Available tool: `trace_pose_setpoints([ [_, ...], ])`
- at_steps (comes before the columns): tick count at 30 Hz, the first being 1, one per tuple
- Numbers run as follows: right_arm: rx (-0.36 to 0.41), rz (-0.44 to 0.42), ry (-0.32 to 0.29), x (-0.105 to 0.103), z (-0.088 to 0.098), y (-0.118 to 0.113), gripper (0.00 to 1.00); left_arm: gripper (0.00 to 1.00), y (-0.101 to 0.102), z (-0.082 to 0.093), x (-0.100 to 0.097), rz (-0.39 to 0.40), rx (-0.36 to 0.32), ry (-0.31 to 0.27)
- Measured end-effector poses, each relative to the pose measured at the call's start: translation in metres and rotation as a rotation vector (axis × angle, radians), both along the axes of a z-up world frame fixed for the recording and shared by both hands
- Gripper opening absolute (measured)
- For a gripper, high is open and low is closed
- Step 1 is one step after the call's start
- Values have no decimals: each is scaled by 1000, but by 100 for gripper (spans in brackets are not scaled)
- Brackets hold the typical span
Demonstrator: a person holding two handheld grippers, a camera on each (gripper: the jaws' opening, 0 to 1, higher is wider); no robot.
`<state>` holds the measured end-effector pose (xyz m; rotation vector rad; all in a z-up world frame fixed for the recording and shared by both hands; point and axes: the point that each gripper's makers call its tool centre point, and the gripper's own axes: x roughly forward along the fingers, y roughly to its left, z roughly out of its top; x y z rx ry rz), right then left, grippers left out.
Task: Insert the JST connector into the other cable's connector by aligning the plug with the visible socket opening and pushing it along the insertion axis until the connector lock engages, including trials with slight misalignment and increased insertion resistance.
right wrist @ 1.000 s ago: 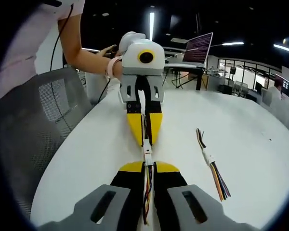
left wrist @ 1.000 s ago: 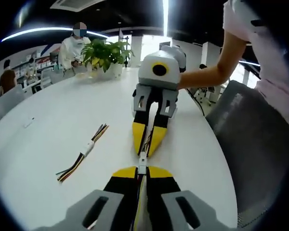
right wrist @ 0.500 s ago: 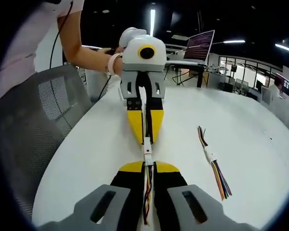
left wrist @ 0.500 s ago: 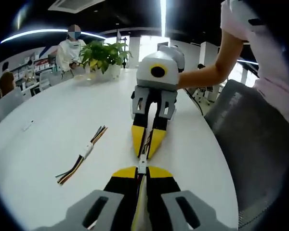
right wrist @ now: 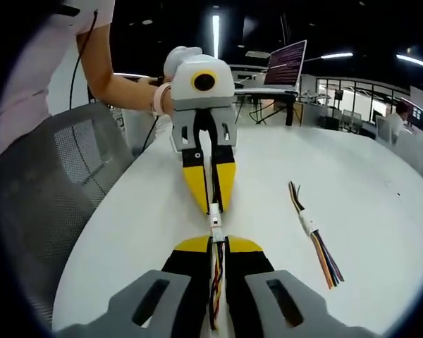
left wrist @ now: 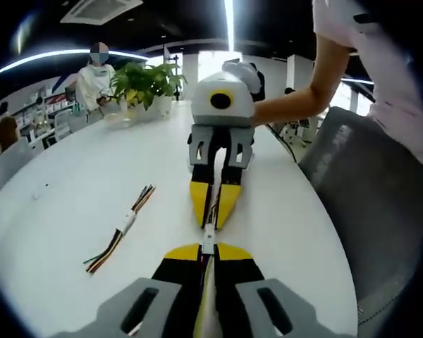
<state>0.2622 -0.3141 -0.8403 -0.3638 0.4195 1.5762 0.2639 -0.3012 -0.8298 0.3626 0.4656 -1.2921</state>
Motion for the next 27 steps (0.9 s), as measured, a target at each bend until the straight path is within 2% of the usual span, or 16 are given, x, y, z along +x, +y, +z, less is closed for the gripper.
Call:
trace_pose_setpoints([
  [10, 31, -15, 27, 1, 5, 0, 3, 0, 4, 0, 1, 2, 8, -20],
  [13, 17, -11, 13, 0, 3, 0, 3, 0, 4, 1, 2, 7, -12, -15],
  [27, 29, -28, 22, 1, 7, 1, 3, 0, 1, 6, 3, 1, -22, -40],
])
